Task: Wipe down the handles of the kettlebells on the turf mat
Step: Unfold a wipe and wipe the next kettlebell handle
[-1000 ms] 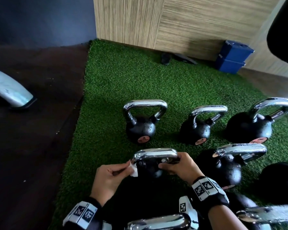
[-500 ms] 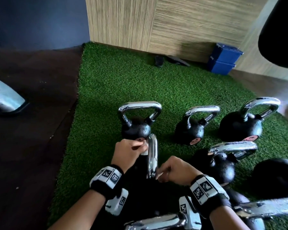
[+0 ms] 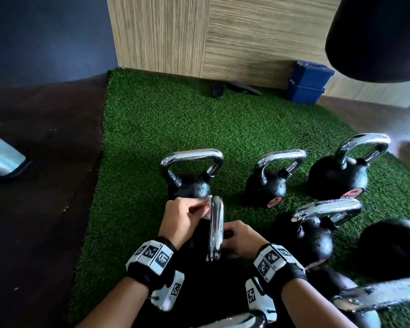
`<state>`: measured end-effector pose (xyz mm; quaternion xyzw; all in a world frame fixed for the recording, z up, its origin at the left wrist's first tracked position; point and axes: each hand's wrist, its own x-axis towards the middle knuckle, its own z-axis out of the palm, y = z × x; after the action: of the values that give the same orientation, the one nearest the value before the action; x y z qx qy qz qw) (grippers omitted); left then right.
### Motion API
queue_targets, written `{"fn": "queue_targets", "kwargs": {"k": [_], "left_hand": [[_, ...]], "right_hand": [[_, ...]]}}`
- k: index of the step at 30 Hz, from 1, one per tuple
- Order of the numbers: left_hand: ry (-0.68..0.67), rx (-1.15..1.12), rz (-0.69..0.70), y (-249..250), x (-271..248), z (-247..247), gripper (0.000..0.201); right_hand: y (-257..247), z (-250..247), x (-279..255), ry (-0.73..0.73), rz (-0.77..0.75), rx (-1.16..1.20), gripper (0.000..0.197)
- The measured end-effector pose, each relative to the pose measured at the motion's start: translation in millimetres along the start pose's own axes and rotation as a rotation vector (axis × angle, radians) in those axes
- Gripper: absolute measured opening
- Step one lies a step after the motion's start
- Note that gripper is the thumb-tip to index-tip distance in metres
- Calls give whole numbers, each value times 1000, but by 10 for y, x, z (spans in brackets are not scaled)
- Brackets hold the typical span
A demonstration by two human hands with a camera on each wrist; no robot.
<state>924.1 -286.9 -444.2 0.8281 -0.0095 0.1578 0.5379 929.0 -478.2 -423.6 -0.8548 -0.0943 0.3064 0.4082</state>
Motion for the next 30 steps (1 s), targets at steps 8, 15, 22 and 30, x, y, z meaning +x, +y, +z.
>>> {"fn": "queue_targets", "kwargs": {"k": [8, 15, 22, 30], "left_hand": [[-119, -289, -94, 13, 64, -123, 34], [-225, -622, -184, 124, -47, -201, 25], [-425, -517, -281, 122, -160, -323, 24], [-546, -476, -255, 84, -435, -465, 21]], "right_hand": [[76, 24, 69, 37, 34, 50, 45], [54, 4, 55, 32, 6, 48, 33], [-6, -60, 38, 75, -14, -43, 21], [-35, -68, 44, 55, -20, -62, 11]]}}
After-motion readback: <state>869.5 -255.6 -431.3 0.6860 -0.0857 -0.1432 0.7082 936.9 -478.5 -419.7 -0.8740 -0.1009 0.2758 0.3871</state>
